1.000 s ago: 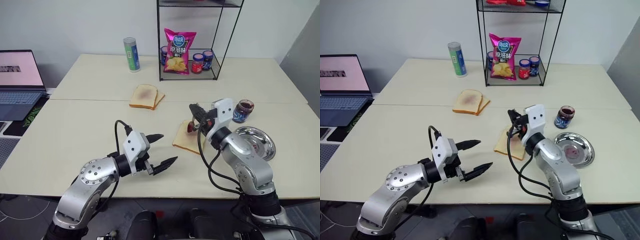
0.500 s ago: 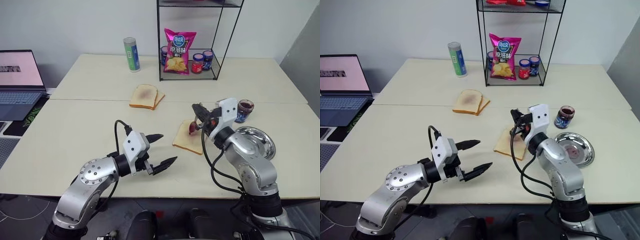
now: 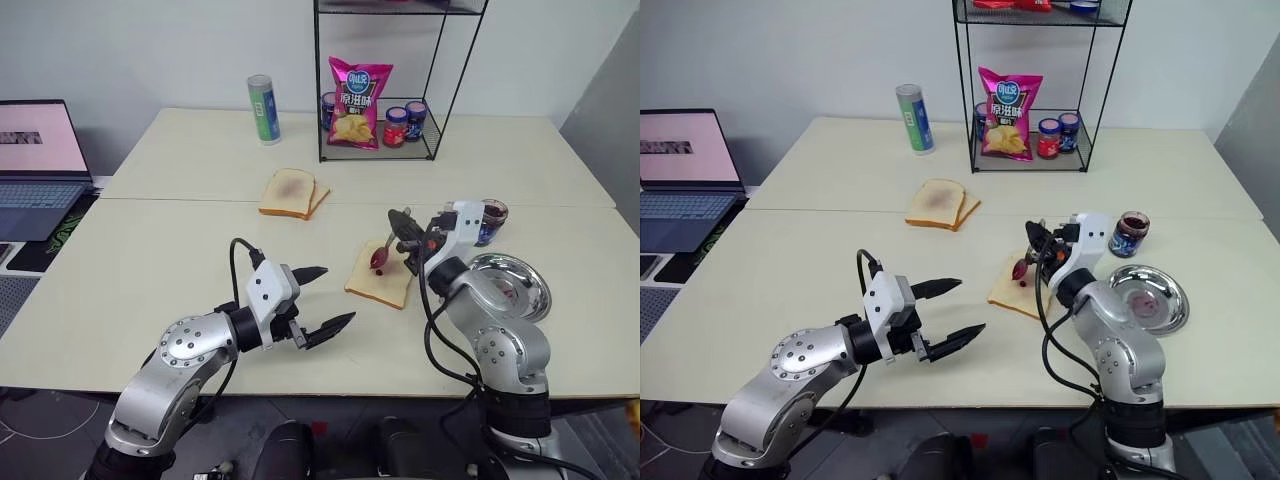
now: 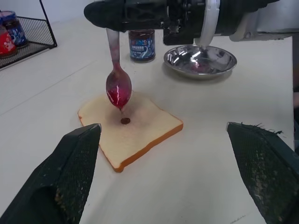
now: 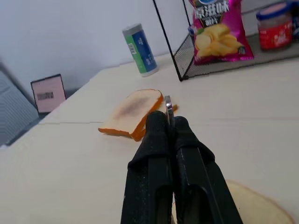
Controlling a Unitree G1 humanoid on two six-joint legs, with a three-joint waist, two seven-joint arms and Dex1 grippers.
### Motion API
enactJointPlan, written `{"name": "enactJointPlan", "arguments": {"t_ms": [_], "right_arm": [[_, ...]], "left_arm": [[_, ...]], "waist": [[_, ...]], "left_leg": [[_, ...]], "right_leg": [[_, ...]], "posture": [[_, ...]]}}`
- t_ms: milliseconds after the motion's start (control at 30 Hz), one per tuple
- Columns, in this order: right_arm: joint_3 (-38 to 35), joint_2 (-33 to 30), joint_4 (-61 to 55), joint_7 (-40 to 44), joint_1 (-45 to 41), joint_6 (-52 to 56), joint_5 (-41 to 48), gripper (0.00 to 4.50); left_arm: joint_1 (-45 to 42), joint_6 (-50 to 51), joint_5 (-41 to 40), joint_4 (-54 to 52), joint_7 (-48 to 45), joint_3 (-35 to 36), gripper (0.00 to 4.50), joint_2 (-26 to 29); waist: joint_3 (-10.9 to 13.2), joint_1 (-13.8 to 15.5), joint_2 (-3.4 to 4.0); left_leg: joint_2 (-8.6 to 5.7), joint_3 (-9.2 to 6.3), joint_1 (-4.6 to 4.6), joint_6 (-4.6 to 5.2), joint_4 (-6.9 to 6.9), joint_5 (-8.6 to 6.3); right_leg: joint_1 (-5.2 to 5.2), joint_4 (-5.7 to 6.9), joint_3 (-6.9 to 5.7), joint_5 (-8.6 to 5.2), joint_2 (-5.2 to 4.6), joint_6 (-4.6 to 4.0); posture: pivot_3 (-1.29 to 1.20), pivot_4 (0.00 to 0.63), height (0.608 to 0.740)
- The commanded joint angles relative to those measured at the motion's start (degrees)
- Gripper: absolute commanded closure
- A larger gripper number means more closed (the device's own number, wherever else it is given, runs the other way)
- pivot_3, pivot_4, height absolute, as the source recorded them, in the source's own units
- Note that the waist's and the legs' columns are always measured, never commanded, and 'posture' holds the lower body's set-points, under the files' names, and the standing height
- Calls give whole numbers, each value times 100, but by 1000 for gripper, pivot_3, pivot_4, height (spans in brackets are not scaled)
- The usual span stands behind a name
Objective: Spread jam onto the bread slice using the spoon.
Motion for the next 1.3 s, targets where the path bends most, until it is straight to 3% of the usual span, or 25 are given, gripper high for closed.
{"name": "enactJointPlan", "arguments": {"t_ms": [33, 167, 767, 933, 1100, 1300], "right_arm": [[-416, 150, 295, -164, -5, -30, 231, 4481], [-891, 373, 678, -421, -134, -55, 524, 4481], [-1189, 48, 899, -511, -558, -500, 481, 4481], [-1351, 277, 672, -537, -666, -68, 1235, 4481], [-1107, 442, 524, -476, -392, 401, 1679, 4481], [-818, 384, 1069, -223, -170, 62, 1260, 4481]], "left_arm": [[-75, -31, -85, -69, -31, 50, 0, 16], [-115, -18, -81, -61, -8, 28, 0, 0], [-187, -69, -79, 9, -69, -9, 0, -10], [-189, -78, -86, 27, -93, 21, 0, 6], [-173, -42, -84, -28, -72, -16, 0, -2], [-187, -26, -80, -30, -84, -31, 0, 13]], "waist": [[0, 0, 0], [0, -3, 0], [0, -8, 1], [0, -13, 1], [0, -15, 1], [0, -17, 1]], "left_leg": [[-1, 0, 0, 0, 2, 0], [0, 2, 0, 0, 1, 0], [1, 0, 1, -1, -4, 1], [2, -1, 1, -1, -2, 1], [2, -1, 1, -1, -4, 1], [0, -1, 1, -1, -1, 1]], "right_leg": [[1, 0, 1, 0, 0, 0], [1, 0, 2, 1, 0, 1], [-1, 1, 1, 0, 4, 1], [-1, 3, 3, 0, 6, 2], [-1, 2, 3, 1, 5, -1], [0, 1, 4, -1, 4, 2]], "posture": [[0, 150, 740], [0, 150, 740], [0, 150, 740], [0, 150, 740], [0, 150, 740], [0, 150, 740]]}}
